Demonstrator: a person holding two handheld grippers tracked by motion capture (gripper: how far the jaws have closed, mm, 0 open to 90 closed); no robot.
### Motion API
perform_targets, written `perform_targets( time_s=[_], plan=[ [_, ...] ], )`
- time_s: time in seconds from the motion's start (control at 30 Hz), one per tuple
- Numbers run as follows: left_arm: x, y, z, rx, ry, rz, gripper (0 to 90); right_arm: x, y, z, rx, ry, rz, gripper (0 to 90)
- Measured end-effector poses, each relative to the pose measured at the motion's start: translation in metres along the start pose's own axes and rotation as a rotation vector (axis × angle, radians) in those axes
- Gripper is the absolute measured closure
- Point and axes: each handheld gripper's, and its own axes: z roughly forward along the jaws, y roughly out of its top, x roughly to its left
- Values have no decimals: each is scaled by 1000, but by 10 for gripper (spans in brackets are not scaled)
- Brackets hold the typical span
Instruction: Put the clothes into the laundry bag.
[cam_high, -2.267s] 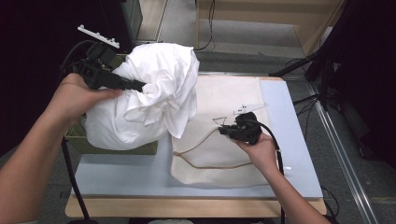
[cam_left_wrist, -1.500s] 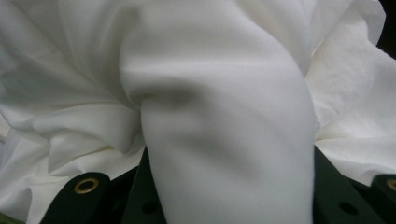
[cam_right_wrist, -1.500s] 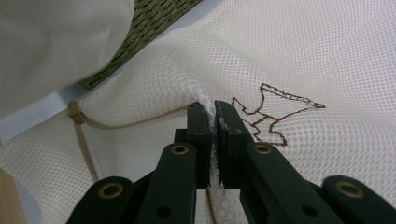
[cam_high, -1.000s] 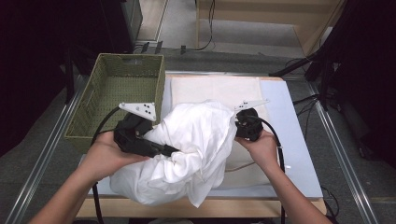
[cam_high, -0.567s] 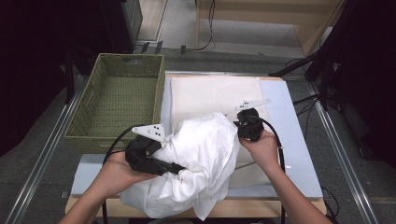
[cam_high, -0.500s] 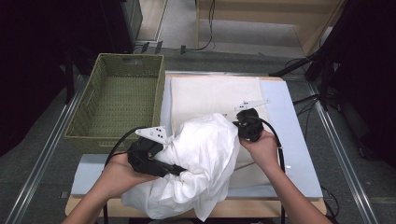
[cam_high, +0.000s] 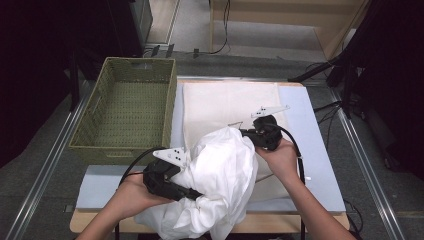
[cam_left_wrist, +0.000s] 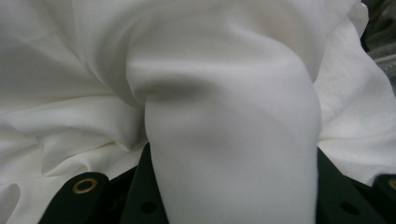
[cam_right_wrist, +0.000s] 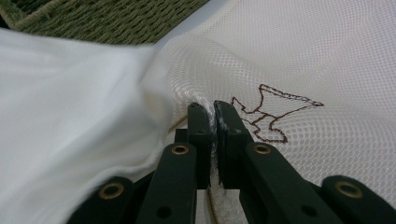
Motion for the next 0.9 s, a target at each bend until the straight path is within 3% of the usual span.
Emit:
perform_targets(
  time_s=[0.07,0.17,0.5,0.8,0.9],
  plan=[
    [1,-2,1,12,-7,0,686,0,1,0,-2,0,6,864],
    [6,-3,9,9,-6,-37,685,4,3,-1,-4,1,-5,867],
    [24,9,33,47,12,-99,684,17,9,-13,-44,-5,-33,874],
    [32,13,51,75,22,-101,683,29,16,-28,-82,24,-51,876],
    [33,17,49,60,47,-107,686,33,16,-28,-74,23,-64,876]
  ],
)
